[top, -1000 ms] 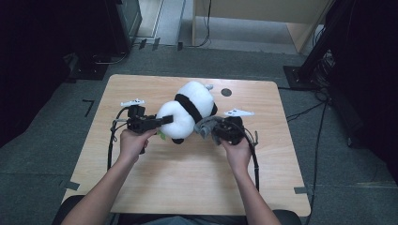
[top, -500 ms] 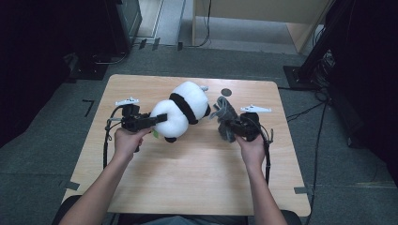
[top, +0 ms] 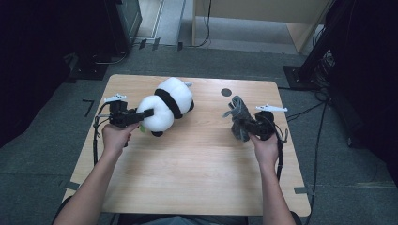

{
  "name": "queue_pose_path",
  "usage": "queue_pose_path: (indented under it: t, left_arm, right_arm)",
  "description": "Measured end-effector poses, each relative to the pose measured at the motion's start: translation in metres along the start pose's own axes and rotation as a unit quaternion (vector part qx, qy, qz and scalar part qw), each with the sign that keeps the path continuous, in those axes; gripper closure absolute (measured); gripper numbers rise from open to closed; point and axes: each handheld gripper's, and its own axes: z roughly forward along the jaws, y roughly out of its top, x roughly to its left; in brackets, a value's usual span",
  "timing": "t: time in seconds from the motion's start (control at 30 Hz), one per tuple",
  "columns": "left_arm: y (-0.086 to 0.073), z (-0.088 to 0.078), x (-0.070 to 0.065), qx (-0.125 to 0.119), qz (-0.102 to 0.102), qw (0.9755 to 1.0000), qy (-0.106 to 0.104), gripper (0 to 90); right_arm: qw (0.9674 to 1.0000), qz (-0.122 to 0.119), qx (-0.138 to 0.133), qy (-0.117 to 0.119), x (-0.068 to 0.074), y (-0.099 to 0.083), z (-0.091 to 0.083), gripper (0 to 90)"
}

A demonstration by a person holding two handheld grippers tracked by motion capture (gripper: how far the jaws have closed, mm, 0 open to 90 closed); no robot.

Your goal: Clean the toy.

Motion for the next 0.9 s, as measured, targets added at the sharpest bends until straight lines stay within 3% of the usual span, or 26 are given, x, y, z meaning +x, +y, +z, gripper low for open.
queue_pose_path:
  t: [0.2,0.33,0.4,0.47,0.53,0.63,0.77,0.9]
  left_arm:
    - [-0.001,-0.001,0.02,0.001,-0.014,0.9998,0.015,49.0]
    - [-0.001,0.0,0.027,0.01,-0.008,0.9993,0.034,49.0]
    - [-0.001,-0.001,0.034,0.008,-0.015,0.9995,0.028,48.9]
    - [0.0,-0.003,0.04,0.009,-0.023,0.9994,0.024,48.6]
    - [-0.001,-0.004,0.045,0.007,-0.019,0.9992,0.035,48.1]
    - [-0.002,-0.005,0.052,0.002,-0.032,0.9986,0.041,47.8]
    - [-0.004,-0.003,0.062,0.013,-0.035,0.9981,0.05,45.7]
    - [-0.006,-0.001,0.064,0.01,-0.014,0.9981,0.06,43.2]
  right_arm:
    - [0.9997,0.018,0.002,-0.017,-0.021,-0.004,-0.01,79.2]
    - [0.9991,0.029,0.009,-0.029,-0.034,-0.008,-0.011,79.2]
    - [0.9988,0.036,0.013,-0.03,-0.04,-0.01,-0.01,79.2]
    - [0.9985,0.04,0.019,-0.033,-0.044,-0.012,-0.007,79.1]
    - [0.9978,0.042,0.033,-0.041,-0.048,-0.014,0.001,79.1]
    - [0.9968,0.049,0.047,-0.042,-0.052,-0.017,0.01,78.3]
    - [0.9966,0.053,0.044,-0.046,-0.058,-0.022,0.019,76.0]
    - [0.9964,0.054,0.047,-0.047,-0.062,-0.026,0.025,75.5]
